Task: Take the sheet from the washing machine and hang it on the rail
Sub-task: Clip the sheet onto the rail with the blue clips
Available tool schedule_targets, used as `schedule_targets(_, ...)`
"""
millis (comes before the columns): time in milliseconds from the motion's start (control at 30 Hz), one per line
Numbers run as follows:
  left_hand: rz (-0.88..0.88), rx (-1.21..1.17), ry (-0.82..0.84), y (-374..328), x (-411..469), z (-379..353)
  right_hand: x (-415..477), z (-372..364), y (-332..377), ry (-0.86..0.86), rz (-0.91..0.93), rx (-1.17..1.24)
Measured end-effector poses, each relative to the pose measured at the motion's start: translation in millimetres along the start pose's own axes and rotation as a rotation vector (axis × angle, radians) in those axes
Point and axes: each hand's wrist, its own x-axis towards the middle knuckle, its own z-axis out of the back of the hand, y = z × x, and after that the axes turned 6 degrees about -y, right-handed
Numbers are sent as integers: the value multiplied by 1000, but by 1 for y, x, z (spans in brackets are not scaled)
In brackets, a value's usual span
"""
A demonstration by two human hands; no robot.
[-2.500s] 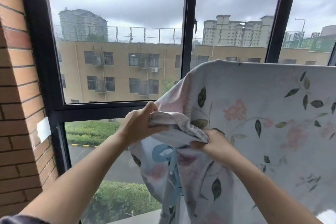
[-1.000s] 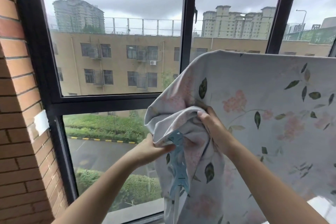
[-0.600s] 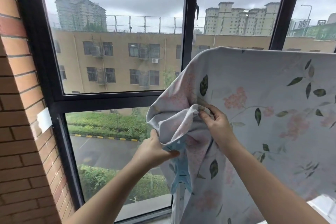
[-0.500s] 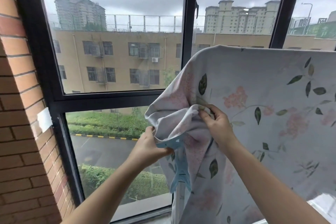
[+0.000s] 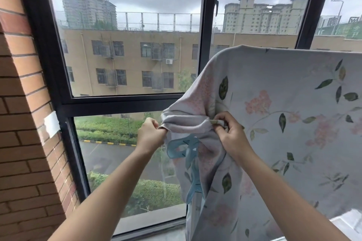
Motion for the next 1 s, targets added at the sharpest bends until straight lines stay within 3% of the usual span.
schedule_targets(100,-109,-160,378,1,-11,-4,-2,3,-6,36,79,-112)
schedule_targets(133,-153,-111,495,2,-18,-4,-2,4,-9,43,106,-174)
schedule_targets(200,-212,73,574,4,-28,-5,-3,4,-13,41,165,-325)
schedule_targets(333,-235,380,532,3,-43,-10,-9,-1,-12,25,316,-582)
schedule_targets(533,-309,333,380,-1,-42,0,-12,-7,-10,47,372,-714)
schedule_targets(867,-422,331,356,-10,-35,40,0,-10,-13,4,181,-583)
schedule_targets(1000,-347,196,491,-3,-46,78,1,-13,-17,-20,152,-511)
